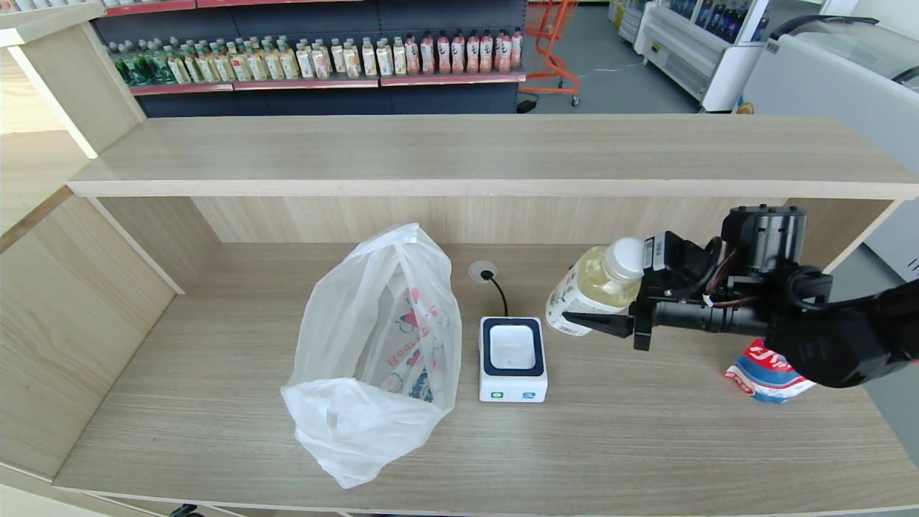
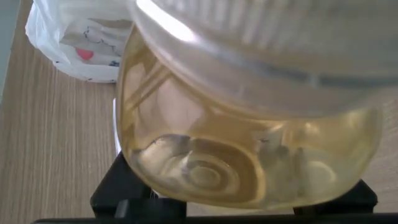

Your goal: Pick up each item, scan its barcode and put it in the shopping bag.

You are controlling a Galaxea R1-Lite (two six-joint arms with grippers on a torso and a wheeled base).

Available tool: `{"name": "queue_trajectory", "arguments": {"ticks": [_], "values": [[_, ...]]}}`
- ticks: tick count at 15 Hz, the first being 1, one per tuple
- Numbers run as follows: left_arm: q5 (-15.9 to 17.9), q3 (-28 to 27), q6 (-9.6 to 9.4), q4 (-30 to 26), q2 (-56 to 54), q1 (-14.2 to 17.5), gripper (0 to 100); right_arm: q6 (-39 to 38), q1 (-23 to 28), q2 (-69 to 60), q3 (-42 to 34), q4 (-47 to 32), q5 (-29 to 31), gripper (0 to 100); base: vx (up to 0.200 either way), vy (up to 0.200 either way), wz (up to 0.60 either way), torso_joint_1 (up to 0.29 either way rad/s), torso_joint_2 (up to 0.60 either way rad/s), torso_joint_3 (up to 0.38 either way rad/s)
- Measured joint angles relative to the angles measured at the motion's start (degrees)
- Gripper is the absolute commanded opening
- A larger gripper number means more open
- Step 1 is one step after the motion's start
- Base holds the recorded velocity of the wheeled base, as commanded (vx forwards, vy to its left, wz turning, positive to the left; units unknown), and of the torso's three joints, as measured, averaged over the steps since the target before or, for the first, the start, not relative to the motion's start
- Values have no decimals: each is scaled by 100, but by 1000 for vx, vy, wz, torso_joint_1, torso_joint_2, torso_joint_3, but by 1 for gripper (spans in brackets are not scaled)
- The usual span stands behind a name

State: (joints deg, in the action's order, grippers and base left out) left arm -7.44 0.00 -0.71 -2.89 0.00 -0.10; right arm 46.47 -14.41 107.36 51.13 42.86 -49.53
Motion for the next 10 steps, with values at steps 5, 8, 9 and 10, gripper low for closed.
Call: {"name": "queue_trajectory", "arguments": {"ticks": [5,8,9,10], "values": [[0,0,0,-1,0,2,100,71,-416,674,315,777,-252,0,0,0,0,0,0,0],[0,0,0,-1,0,0,100,389,-468,934,372,789,-384,0,0,0,0,0,0,0],[0,0,0,0,0,0,100,558,-466,1000,391,794,-428,0,0,0,0,0,0,0],[0,0,2,-1,0,0,100,668,-455,1058,428,794,-461,0,0,0,0,0,0,0]]}}
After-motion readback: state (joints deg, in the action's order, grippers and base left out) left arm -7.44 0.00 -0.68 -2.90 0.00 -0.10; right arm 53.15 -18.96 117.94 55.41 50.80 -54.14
